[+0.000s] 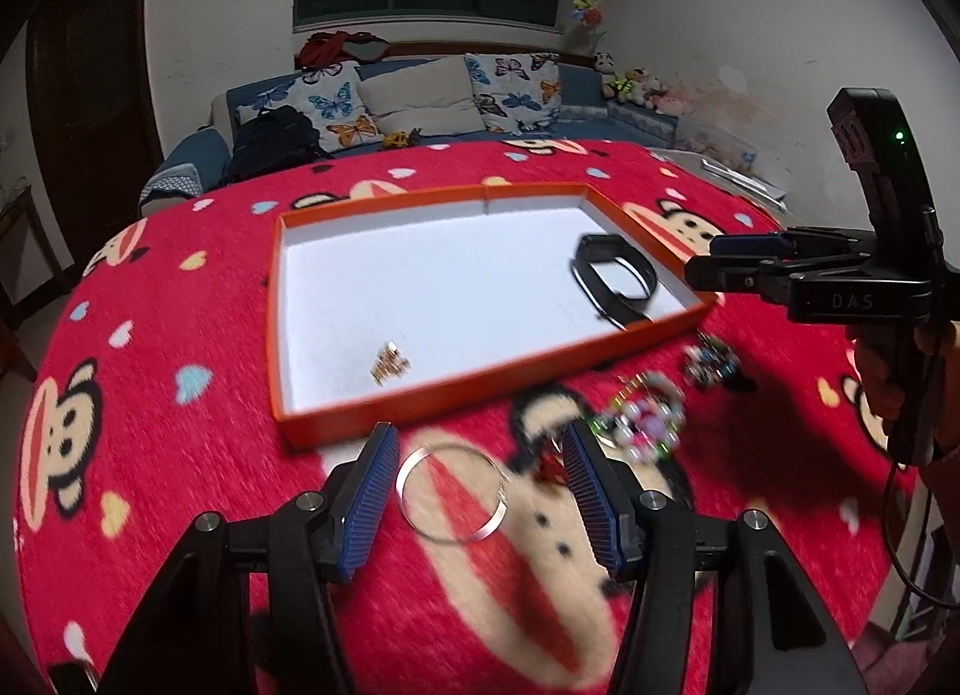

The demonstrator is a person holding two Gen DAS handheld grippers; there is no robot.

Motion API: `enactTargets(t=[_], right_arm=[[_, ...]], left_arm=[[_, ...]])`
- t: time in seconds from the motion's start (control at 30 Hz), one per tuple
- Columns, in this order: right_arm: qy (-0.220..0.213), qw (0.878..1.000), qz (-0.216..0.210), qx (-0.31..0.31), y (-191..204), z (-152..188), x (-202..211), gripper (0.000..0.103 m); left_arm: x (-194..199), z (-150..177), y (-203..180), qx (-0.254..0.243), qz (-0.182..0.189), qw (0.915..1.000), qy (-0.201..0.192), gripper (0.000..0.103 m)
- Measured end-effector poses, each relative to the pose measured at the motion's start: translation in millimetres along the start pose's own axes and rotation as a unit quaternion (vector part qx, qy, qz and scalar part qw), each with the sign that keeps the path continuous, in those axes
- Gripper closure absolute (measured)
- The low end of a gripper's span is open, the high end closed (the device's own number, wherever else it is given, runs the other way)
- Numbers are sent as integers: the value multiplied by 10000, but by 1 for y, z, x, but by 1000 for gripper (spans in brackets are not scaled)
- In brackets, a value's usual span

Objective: Organize jewelry
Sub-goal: 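Move the left tool to the silver hoop earring while the right tool grasps the charm bracelet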

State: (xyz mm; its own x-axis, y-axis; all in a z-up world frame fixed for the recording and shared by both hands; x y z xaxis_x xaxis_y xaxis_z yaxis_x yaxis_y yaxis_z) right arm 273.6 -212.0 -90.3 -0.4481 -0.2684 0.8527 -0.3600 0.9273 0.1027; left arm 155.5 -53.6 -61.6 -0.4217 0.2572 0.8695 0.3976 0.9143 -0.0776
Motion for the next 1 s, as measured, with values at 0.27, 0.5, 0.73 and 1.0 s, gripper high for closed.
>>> enactTargets(t=[0.27,0.5,0.73,1.0], right_arm=[[62,9998,58,-173,-7,36,3,35],[226,9989,29,-410,-18,61,-3,35],[297,9983,-57,-492,-19,72,-6,35],[347,9980,-113,-518,-20,77,-9,35]], left_arm=[[-11,19,-19,-236,33,9996,116,46],[-21,17,-1,-161,-222,9994,221,48],[-33,20,16,-346,-401,9976,450,48],[-46,21,19,-733,-192,9955,576,48]])
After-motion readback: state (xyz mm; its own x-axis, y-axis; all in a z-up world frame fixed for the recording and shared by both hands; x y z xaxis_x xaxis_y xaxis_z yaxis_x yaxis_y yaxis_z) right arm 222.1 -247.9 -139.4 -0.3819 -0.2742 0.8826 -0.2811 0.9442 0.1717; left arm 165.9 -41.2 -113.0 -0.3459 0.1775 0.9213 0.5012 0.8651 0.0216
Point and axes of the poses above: each gripper's, at about its wrist camera, not at the fingertips, and x roughly against the way its jaws point, y to its left, z to its underside, the point moved 9 cm from there along -x, roughly the way its jaws point, and after that the axes turned 13 degrees about y, right-handed, at the moved point
